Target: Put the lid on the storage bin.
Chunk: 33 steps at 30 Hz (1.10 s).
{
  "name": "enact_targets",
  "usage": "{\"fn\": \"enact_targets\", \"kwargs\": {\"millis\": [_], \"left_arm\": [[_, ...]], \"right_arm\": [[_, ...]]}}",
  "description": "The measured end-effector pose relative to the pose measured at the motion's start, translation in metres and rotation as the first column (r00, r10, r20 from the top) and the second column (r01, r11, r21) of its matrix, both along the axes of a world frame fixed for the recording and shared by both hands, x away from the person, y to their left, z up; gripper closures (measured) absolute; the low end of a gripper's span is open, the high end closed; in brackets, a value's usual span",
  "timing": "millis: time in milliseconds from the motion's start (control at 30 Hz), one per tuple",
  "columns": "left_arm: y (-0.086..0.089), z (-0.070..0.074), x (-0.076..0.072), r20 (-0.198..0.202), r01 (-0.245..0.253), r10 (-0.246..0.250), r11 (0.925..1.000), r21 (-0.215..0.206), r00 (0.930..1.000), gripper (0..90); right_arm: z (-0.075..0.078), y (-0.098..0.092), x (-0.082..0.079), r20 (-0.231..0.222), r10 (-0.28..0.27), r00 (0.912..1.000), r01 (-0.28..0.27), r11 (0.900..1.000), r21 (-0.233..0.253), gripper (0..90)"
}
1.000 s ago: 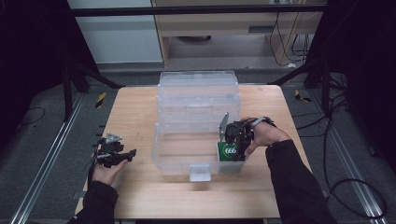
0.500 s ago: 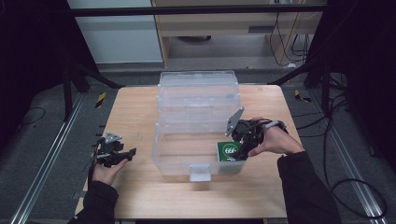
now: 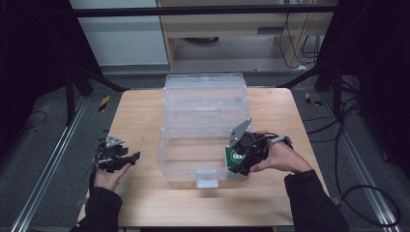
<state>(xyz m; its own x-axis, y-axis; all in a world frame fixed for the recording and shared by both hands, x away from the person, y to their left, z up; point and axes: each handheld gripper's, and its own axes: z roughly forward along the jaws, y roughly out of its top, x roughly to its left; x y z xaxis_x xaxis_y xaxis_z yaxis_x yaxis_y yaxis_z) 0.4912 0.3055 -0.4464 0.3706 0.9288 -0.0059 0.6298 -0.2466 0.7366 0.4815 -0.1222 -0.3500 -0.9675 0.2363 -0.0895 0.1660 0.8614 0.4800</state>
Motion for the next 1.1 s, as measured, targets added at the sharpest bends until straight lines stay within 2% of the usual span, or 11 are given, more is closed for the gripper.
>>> {"fn": "enact_targets", "kwargs": {"millis": [67, 267, 433, 533, 600, 767, 900, 1100], "left_arm": [[0.0, 0.001, 0.0, 0.005, 0.002, -0.002, 1.0, 0.003, 1.0, 45.8], [0.001, 0.003, -0.001, 0.022, 0.009, -0.009, 0.9999, -0.005, 0.9997, 46.1], [0.002, 0.005, -0.001, 0.038, 0.013, -0.013, 0.9999, 0.0, 0.9992, 47.4], [0.002, 0.004, -0.001, 0.043, 0.022, -0.022, 0.9997, 0.013, 0.9988, 48.8], [0.001, 0.004, -0.002, 0.05, 0.025, -0.026, 0.9994, 0.023, 0.9984, 48.9], [0.002, 0.007, -0.003, 0.065, 0.017, -0.019, 0.9995, 0.027, 0.9977, 47.9], [0.003, 0.009, -0.004, 0.08, 0.016, -0.018, 0.9995, 0.026, 0.9967, 47.8], [0.003, 0.014, -0.004, 0.069, 0.023, -0.024, 0.9997, 0.007, 0.9973, 47.8]], "right_arm": [[-0.001, 0.002, -0.002, 0.001, 0.013, 0.9999, -0.013, 1.0, -0.005, 26.8], [0.0, 0.007, -0.005, 0.01, 0.023, 0.9997, -0.023, 1.0, 0.02, 31.0], [-0.006, 0.015, -0.008, -0.003, 0.027, 0.9996, -0.027, 0.999, -0.034, 32.1], [-0.008, 0.019, -0.008, -0.011, 0.034, 0.9994, -0.034, 0.999, -0.007, 35.3], [-0.011, 0.023, -0.006, -0.021, 0.042, 0.9989, -0.042, 0.999, -0.003, 36.4], [-0.024, 0.038, -0.005, -0.047, 0.065, 0.9968, -0.067, 0.996, -0.054, 37.8], [-0.031, 0.043, 0.0, -0.065, 0.071, 0.9953, -0.075, 0.996, -0.055, 42.8], [-0.04, 0.048, 0.005, -0.103, 0.067, 0.9924, -0.075, 0.995, -0.072, 50.3]]}}
